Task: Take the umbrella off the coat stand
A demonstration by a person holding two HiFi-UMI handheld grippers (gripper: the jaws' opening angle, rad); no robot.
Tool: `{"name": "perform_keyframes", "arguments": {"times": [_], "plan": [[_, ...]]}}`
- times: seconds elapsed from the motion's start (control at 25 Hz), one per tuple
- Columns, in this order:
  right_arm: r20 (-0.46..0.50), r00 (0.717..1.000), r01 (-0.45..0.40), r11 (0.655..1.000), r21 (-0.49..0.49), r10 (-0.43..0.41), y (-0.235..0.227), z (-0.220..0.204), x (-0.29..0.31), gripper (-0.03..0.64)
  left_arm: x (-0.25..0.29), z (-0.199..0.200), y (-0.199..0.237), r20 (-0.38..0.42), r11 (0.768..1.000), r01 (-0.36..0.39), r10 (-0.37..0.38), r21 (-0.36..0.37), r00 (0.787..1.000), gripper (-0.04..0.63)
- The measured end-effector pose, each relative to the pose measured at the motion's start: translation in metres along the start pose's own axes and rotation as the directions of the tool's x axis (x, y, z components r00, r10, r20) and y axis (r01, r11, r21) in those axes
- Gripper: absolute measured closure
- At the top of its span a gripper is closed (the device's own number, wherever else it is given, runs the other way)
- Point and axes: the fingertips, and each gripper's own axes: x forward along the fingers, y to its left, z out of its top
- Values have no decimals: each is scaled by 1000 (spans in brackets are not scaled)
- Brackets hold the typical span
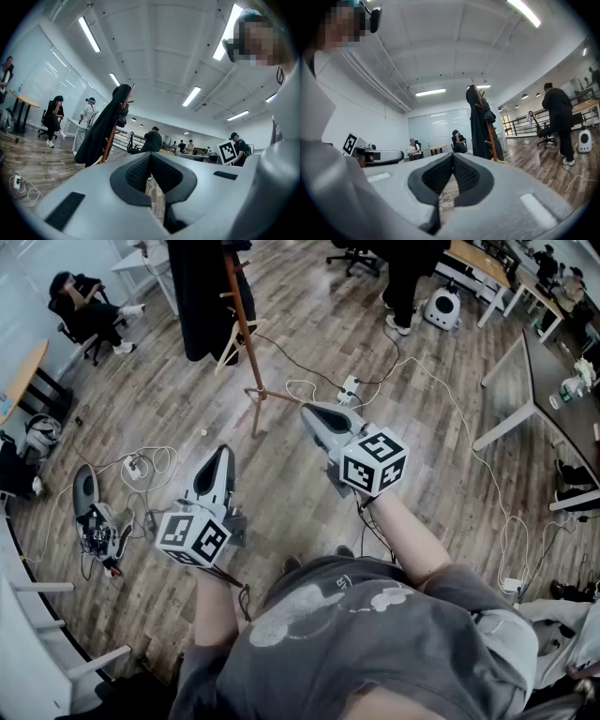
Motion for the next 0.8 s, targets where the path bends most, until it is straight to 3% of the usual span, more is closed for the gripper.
{"name": "perform_keyframes", "arguments": {"times": [0.6, 0.8], "plan": [[-35, 999, 25, 999, -22, -25, 24, -16, 15, 620, -17, 1, 29, -20, 1000, -15, 15, 2, 1000, 592], [-9, 1000, 16, 996, -84, -16, 43, -17, 27, 618, -22, 5, 46, -24, 1000, -13, 12, -25, 1000, 592]]}}
